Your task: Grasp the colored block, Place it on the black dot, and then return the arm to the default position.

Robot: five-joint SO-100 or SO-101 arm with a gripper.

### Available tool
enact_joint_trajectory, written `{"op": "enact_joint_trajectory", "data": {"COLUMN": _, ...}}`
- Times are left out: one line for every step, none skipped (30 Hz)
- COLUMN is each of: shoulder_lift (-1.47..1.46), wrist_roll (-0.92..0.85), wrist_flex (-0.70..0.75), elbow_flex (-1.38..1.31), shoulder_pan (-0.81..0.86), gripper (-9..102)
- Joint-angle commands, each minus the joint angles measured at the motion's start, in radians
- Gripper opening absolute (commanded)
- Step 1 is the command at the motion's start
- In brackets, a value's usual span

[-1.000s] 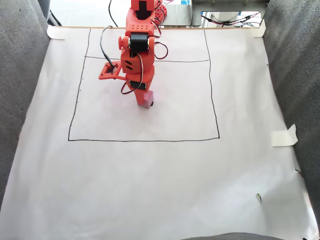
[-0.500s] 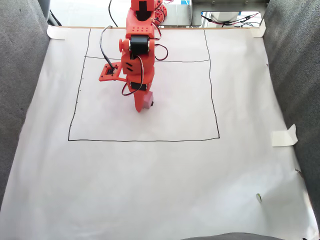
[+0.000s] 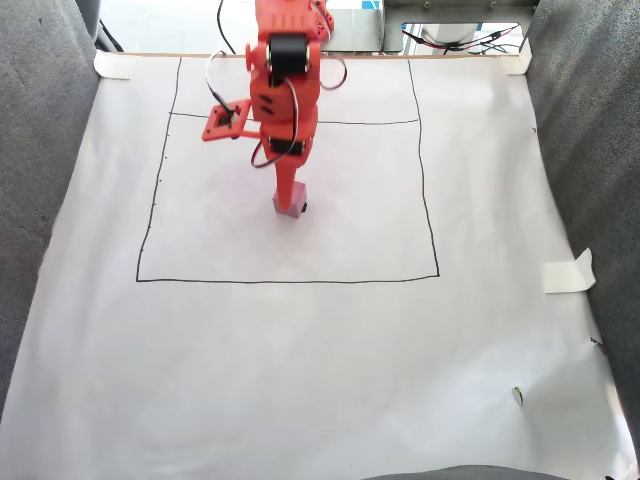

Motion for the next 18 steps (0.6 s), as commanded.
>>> {"op": "enact_joint_trajectory", "data": {"shoulder_lift": 0.285, "wrist_roll": -0.021, "wrist_flex": -0.153, "elbow_flex": 0.308, "shoulder_pan": -0.002, "gripper": 39}}
{"op": "enact_joint_trajectory", "data": {"shoulder_lift": 0.365, "wrist_roll": -0.028, "wrist_flex": -0.198, "elbow_flex": 0.391, "shoulder_pan": 0.002, "gripper": 39}}
{"op": "enact_joint_trajectory", "data": {"shoulder_lift": 0.445, "wrist_roll": -0.040, "wrist_flex": -0.241, "elbow_flex": 0.480, "shoulder_pan": 0.005, "gripper": 39}}
{"op": "enact_joint_trajectory", "data": {"shoulder_lift": 0.532, "wrist_roll": -0.051, "wrist_flex": -0.290, "elbow_flex": 0.575, "shoulder_pan": 0.008, "gripper": 39}}
{"op": "enact_joint_trajectory", "data": {"shoulder_lift": 0.618, "wrist_roll": -0.058, "wrist_flex": -0.337, "elbow_flex": 0.673, "shoulder_pan": 0.012, "gripper": 39}}
{"op": "enact_joint_trajectory", "data": {"shoulder_lift": 0.703, "wrist_roll": -0.066, "wrist_flex": -0.380, "elbow_flex": 0.767, "shoulder_pan": 0.017, "gripper": 39}}
{"op": "enact_joint_trajectory", "data": {"shoulder_lift": 0.788, "wrist_roll": -0.075, "wrist_flex": -0.426, "elbow_flex": 0.857, "shoulder_pan": 0.021, "gripper": 38}}
{"op": "enact_joint_trajectory", "data": {"shoulder_lift": 0.868, "wrist_roll": -0.086, "wrist_flex": -0.476, "elbow_flex": 0.951, "shoulder_pan": 0.028, "gripper": 33}}
{"op": "enact_joint_trajectory", "data": {"shoulder_lift": 0.951, "wrist_roll": -0.095, "wrist_flex": -0.518, "elbow_flex": 1.035, "shoulder_pan": 0.037, "gripper": 26}}
{"op": "enact_joint_trajectory", "data": {"shoulder_lift": 1.031, "wrist_roll": -0.098, "wrist_flex": -0.554, "elbow_flex": 1.109, "shoulder_pan": 0.049, "gripper": 20}}
{"op": "enact_joint_trajectory", "data": {"shoulder_lift": 1.109, "wrist_roll": -0.101, "wrist_flex": -0.581, "elbow_flex": 1.181, "shoulder_pan": 0.061, "gripper": 16}}
{"op": "enact_joint_trajectory", "data": {"shoulder_lift": 1.186, "wrist_roll": -0.117, "wrist_flex": -0.603, "elbow_flex": 1.247, "shoulder_pan": 0.074, "gripper": 9}}
{"op": "enact_joint_trajectory", "data": {"shoulder_lift": 1.258, "wrist_roll": -0.137, "wrist_flex": -0.615, "elbow_flex": 1.307, "shoulder_pan": 0.080, "gripper": 5}}
{"op": "enact_joint_trajectory", "data": {"shoulder_lift": 1.327, "wrist_roll": -0.158, "wrist_flex": -0.617, "elbow_flex": 1.364, "shoulder_pan": 0.083, "gripper": 5}}
{"op": "enact_joint_trajectory", "data": {"shoulder_lift": 1.393, "wrist_roll": -0.178, "wrist_flex": -0.615, "elbow_flex": 1.417, "shoulder_pan": 0.084, "gripper": 5}}
{"op": "enact_joint_trajectory", "data": {"shoulder_lift": 1.453, "wrist_roll": -0.192, "wrist_flex": -0.611, "elbow_flex": 1.465, "shoulder_pan": 0.087, "gripper": 4}}
{"op": "enact_joint_trajectory", "data": {"shoulder_lift": 1.506, "wrist_roll": -0.199, "wrist_flex": -0.601, "elbow_flex": 1.506, "shoulder_pan": 0.094, "gripper": 1}}
{"op": "enact_joint_trajectory", "data": {"shoulder_lift": 1.559, "wrist_roll": -0.204, "wrist_flex": -0.591, "elbow_flex": 1.545, "shoulder_pan": 0.097, "gripper": 0}}
